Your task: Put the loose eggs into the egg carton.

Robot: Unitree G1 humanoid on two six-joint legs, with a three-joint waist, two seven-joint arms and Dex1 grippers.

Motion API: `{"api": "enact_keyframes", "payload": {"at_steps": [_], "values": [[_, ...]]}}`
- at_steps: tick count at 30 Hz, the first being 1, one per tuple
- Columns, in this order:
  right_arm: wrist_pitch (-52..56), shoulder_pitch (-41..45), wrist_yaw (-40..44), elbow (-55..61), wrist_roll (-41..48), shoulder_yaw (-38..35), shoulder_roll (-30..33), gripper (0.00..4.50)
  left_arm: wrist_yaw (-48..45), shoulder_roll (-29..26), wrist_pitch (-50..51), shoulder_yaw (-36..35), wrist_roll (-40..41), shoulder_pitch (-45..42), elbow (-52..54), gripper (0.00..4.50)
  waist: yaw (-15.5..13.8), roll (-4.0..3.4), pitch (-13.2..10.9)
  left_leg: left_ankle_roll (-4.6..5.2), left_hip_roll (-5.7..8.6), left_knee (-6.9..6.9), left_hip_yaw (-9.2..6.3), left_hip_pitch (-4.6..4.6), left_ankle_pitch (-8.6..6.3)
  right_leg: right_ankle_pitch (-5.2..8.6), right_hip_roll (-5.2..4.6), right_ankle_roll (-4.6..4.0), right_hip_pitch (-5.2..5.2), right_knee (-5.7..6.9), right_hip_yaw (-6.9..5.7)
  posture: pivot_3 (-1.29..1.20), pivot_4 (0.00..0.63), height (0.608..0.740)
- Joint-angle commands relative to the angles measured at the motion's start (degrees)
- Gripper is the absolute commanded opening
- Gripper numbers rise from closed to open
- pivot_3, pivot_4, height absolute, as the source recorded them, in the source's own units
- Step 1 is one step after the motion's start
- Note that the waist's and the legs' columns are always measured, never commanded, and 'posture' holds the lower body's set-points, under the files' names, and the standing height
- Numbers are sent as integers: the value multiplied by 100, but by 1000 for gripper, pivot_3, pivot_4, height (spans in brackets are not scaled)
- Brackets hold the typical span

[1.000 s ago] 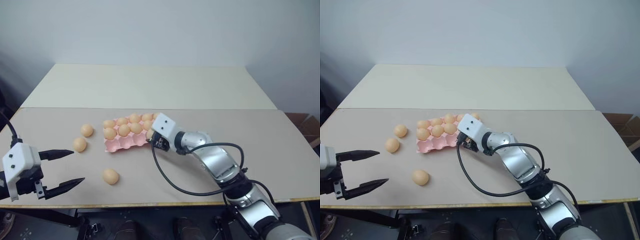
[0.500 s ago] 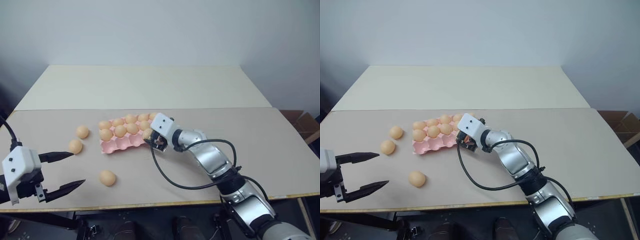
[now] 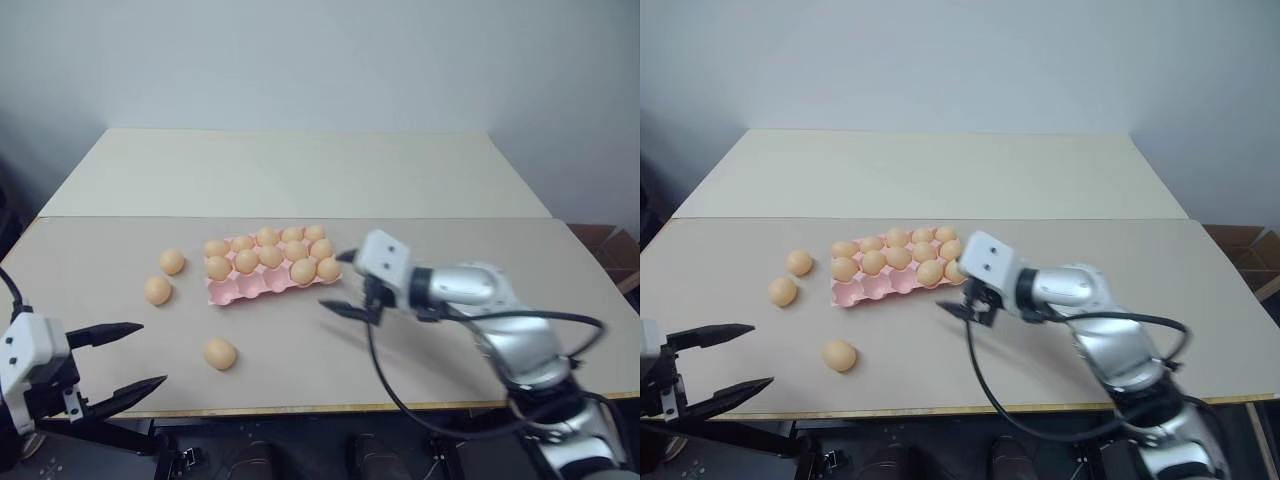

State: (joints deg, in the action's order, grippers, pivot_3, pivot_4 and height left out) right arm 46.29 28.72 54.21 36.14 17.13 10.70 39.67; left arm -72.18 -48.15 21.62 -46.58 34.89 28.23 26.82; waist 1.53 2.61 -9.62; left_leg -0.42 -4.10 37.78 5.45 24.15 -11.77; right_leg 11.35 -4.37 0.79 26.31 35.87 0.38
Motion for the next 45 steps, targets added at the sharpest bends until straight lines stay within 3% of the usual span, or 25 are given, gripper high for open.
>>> {"api": "enact_keyframes", "payload": {"at_steps": [1,9,14,26,39,42,45], "values": [[48,-305,667,562,758,-625,601,4459,-156,3,-143,-170,49,127,-155,4500,-10,0,0,-1,0,0,-1,-2,-1,1,0,0,0,0,1,0,150,740],[-347,-928,1075,663,1229,-1235,1480,4459,48,179,-361,283,-97,-16,-326,4500,-54,0,0,-6,2,0,-8,-8,-3,1,-2,0,-2,-4,2,0,150,740],[-420,-1008,938,658,1231,-1230,1571,4459,315,342,-503,740,-221,-274,-376,4500,-69,3,-1,-5,4,0,-8,-3,-3,1,-3,1,-1,-6,1,0,150,740],[-522,-1018,321,660,1073,-1159,1528,4459,957,680,-1154,2664,-1091,-1511,-888,4500,-85,6,0,1,8,1,-7,4,1,0,-2,2,-4,-5,2,0,150,740],[-268,-1084,52,847,1343,-1446,1765,4459,866,766,-1570,3661,-1460,-2410,-1962,4500,-97,7,0,37,9,2,-7,4,22,-1,-1,4,-6,-4,2,0,150,740],[-280,-1110,22,876,1379,-1442,1828,4500,781,706,-1595,3752,-1471,-2427,-2078,3961,-82,7,0,39,9,2,-7,4,23,-1,-1,4,-6,-4,3,0,150,740],[-283,-1103,-24,866,1385,-1440,1856,4500,663,604,-1527,3816,-1428,-2428,-2116,3022,-74,6,0,39,7,2,-7,3,23,-1,1,4,-5,-2,5,0,150,740]]}}
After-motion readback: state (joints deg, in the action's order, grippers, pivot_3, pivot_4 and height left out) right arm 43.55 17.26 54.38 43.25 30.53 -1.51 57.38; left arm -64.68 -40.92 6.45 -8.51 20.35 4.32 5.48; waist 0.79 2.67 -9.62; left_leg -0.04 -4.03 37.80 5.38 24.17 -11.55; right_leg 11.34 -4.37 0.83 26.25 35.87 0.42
